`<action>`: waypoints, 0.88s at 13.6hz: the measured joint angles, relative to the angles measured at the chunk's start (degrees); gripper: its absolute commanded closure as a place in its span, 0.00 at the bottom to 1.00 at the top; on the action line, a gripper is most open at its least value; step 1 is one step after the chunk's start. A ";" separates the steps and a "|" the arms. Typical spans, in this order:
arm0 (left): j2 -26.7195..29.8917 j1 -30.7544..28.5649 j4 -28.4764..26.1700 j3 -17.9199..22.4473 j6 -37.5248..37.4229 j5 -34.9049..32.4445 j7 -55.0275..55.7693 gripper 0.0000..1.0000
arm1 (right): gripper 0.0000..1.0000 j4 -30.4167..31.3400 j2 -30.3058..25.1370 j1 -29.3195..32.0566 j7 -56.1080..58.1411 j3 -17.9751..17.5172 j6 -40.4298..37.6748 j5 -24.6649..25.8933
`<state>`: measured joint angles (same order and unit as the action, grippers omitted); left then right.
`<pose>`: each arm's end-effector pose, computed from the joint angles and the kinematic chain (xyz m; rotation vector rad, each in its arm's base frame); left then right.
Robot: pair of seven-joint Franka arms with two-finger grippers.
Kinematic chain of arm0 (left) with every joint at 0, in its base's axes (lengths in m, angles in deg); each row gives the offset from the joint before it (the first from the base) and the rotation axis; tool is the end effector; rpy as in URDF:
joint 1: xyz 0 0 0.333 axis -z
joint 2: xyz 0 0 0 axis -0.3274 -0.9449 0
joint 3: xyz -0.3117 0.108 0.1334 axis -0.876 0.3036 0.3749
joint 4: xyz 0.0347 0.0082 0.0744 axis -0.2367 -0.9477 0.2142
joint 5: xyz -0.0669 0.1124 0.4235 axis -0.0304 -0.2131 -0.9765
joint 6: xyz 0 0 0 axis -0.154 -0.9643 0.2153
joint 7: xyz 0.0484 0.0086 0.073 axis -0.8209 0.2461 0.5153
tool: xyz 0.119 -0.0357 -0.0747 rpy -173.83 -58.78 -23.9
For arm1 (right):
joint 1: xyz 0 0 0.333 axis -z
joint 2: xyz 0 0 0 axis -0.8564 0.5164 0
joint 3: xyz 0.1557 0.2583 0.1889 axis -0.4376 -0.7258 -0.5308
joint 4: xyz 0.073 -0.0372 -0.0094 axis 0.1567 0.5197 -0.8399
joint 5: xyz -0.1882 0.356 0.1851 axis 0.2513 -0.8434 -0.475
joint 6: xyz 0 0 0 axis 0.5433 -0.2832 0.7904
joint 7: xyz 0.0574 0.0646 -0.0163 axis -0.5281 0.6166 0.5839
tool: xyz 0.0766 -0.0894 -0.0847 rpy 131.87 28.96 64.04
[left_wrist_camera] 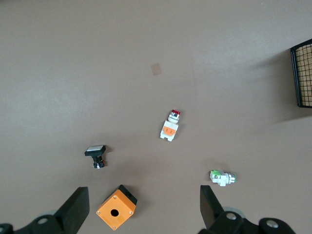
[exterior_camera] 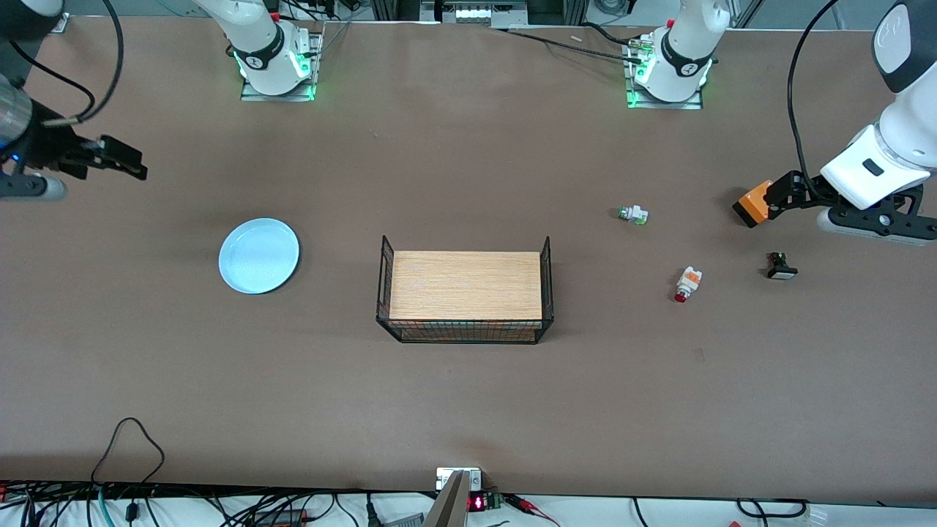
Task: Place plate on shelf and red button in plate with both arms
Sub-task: 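Move the right gripper toward the light blue plate, then lower the right gripper and grasp the plate rim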
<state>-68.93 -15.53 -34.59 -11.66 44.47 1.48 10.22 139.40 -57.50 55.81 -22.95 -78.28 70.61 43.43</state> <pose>0.6213 -0.0133 0.5363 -3.0700 0.2859 -0.0145 0.5987 -0.0092 0.5489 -3.1349 0.0122 0.1815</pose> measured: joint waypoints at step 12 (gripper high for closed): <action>-0.01 0.00 0.00 0.00 0.00 0.00 0.00 0.00 | 0.00 26.40 14.44 1.23 0.08 0.18 41.13 0.05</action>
<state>-68.94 -15.53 -34.59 -11.66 44.47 1.48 10.21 165.80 -43.07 57.04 -22.87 -78.11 111.74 43.48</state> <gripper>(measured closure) 0.000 0.000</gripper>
